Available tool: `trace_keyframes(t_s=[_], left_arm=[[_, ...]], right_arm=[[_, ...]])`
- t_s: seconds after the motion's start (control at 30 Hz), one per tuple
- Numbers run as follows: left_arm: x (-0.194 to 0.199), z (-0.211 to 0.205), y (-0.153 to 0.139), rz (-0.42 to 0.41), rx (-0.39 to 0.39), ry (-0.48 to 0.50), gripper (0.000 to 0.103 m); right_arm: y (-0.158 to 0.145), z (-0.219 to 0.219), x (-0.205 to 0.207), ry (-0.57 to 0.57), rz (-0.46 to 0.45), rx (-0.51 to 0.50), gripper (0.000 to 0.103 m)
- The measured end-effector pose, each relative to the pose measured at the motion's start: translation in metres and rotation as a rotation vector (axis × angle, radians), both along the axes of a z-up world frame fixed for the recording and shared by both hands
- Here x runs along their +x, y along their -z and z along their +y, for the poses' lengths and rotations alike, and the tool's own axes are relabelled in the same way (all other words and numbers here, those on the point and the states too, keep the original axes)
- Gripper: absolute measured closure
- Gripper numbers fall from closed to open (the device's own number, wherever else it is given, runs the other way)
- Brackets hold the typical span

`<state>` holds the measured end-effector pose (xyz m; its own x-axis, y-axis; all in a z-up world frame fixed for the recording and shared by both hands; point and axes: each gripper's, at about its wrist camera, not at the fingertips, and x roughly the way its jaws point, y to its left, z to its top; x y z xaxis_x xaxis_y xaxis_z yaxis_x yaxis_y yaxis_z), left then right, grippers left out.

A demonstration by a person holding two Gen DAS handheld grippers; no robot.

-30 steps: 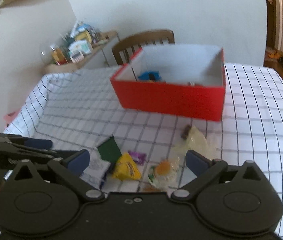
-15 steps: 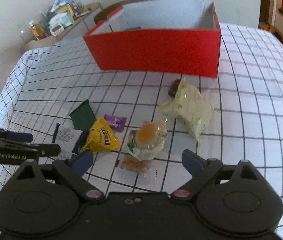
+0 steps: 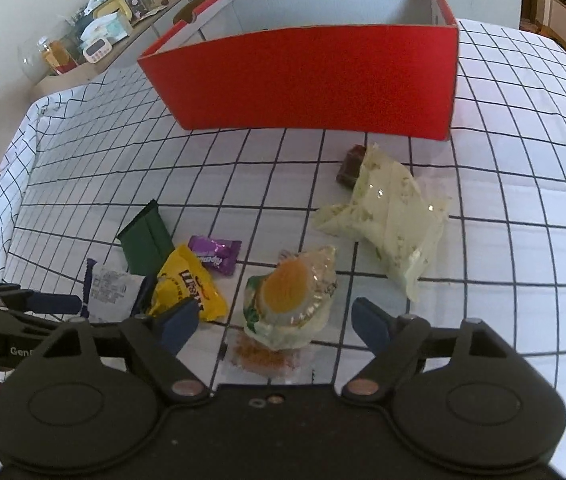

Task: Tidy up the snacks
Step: 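Move both tools back toward the remaining snacks on the table, then grasp the white-blue packet with left tool while right tool grasps the yolk pastry bag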

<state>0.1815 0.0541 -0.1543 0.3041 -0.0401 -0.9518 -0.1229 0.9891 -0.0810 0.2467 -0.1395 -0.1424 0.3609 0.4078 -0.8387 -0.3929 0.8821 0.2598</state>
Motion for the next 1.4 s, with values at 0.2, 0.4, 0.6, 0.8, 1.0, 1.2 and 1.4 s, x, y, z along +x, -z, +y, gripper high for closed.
trace_keyframes(t_s=[0.2,0.4,0.6,0.8,1.0,1.2,1.4], left_arm=[[0.005,0.000,0.001,-0.012,0.003,-0.007,0.022],[0.001,0.000,-0.004,-0.035,-0.010,-0.017,0.037],[-0.005,0.001,-0.006,-0.047,-0.022,-0.038,0.041],[-0.009,0.004,-0.010,-0.058,-0.042,-0.065,0.046],[-0.014,0.011,-0.016,-0.076,-0.063,-0.086,0.060],[-0.015,0.015,-0.016,-0.062,-0.098,-0.028,0.061],[-0.026,0.005,-0.020,-0.071,-0.057,0.132,0.048]], right_arm=[[0.008,0.005,0.006,-0.007,0.017,-0.023,0.030],[0.008,0.005,0.005,-0.006,0.007,-0.030,0.050],[0.007,0.004,0.003,-0.001,-0.005,-0.040,0.061],[0.002,-0.002,-0.003,0.018,-0.008,-0.031,0.062],[-0.006,-0.005,-0.012,0.012,-0.025,-0.026,0.062],[-0.011,-0.007,-0.016,0.008,-0.020,-0.005,0.062],[-0.014,-0.009,-0.022,-0.006,-0.017,0.007,0.062]])
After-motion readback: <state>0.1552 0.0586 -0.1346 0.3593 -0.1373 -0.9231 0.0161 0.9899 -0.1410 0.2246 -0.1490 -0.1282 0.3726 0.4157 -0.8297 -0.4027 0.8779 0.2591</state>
